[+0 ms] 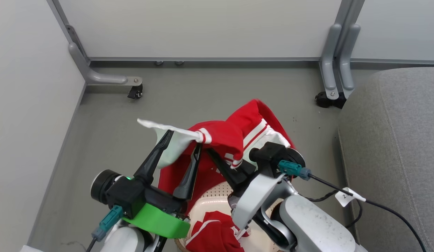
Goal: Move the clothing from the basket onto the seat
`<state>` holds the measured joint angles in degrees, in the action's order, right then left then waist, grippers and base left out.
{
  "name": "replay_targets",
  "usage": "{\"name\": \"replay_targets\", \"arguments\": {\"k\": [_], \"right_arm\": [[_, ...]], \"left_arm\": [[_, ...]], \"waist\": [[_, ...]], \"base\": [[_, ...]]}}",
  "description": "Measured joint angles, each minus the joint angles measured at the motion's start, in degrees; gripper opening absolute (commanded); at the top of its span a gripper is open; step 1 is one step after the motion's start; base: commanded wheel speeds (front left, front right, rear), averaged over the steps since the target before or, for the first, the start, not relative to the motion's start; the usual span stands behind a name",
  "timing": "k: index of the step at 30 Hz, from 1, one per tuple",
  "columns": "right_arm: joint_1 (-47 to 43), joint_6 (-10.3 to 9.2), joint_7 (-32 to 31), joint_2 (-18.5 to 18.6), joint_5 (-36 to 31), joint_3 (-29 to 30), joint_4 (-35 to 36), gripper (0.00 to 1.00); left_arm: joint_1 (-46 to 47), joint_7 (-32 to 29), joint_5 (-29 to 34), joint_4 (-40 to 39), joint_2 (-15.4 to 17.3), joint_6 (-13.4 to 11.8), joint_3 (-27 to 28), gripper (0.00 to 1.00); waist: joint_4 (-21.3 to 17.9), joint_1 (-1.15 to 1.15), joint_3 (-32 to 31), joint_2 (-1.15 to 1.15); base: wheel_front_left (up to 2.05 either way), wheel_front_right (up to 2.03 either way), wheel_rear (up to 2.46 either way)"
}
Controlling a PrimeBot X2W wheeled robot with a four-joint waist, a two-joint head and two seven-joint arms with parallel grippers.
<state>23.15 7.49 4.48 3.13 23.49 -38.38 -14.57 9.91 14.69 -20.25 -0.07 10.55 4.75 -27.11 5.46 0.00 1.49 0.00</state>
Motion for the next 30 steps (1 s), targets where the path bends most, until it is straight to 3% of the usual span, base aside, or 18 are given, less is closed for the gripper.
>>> {"name": "replay_targets", "arguments": {"k": [17,30], "right_arm": [[-3.2,0.00,-2.9,5.0,-3.4,13.8,1.9,0.00],[-4.6,0.00,-4.0,6.2,-6.2,25.1,2.2,0.00]], "left_arm": [[-2.2,-5.7,2.7,1.3,5.7,1.3,-5.8,1.00],[-2.7,-6.9,2.8,0.5,7.0,1.8,-9.3,1.00]], "waist": [[-3.2,0.00,1.1,0.00],[-11.7,0.00,2.7,0.00]], "base": [[0.00,0.00,0.00],[0.00,0.00,0.00]]}}
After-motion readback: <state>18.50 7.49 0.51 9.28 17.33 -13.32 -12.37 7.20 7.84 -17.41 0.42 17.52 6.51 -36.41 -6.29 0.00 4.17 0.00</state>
